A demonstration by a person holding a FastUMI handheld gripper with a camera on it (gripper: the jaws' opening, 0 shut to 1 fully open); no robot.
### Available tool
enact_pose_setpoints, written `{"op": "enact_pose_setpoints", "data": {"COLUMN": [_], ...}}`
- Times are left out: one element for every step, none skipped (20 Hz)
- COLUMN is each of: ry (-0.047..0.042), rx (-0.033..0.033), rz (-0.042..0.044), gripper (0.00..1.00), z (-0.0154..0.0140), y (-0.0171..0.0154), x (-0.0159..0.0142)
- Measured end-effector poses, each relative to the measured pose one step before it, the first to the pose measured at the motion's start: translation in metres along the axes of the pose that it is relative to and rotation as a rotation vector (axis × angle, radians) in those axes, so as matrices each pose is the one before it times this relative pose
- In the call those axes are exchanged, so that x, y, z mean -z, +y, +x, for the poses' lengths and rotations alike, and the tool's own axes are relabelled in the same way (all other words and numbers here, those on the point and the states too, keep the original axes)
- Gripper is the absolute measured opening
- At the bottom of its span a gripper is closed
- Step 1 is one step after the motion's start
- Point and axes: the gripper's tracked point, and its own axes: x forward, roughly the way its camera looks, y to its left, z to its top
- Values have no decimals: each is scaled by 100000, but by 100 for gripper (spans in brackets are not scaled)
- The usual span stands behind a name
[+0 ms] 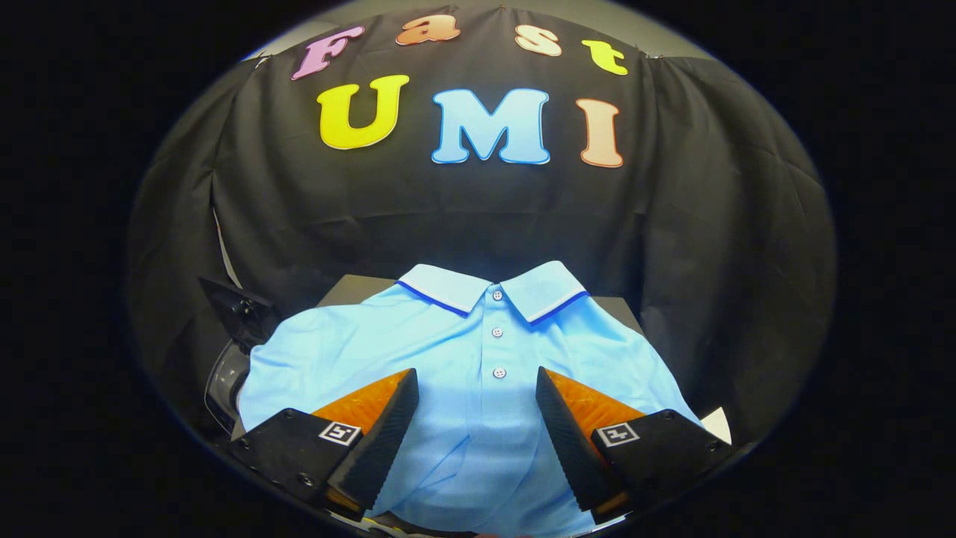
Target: Put the clothes into the washing machine and then close the washing machine lid.
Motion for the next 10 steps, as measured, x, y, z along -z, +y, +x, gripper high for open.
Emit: {"op": "enact_pose_setpoints", "data": {"ry": [897,1172,1462,1457,865,-1234,830,-515,524,-156], "rx": [-88,-485,-221,-336,-936,117,-98,147,-176,-61], "rz": [301,753,1018,678,483,921,17,-24,-328,-148], "gripper": [98,98,98,99,99,99,99,98,98,99], "z": [253,427,282,180,61,-118,140,14,54,-26], "y": [-214,-177,-120,-43,94,-50,51,58,79,9], "x": [240,250,456,356,387,-347,433,-258,187,-127]}}
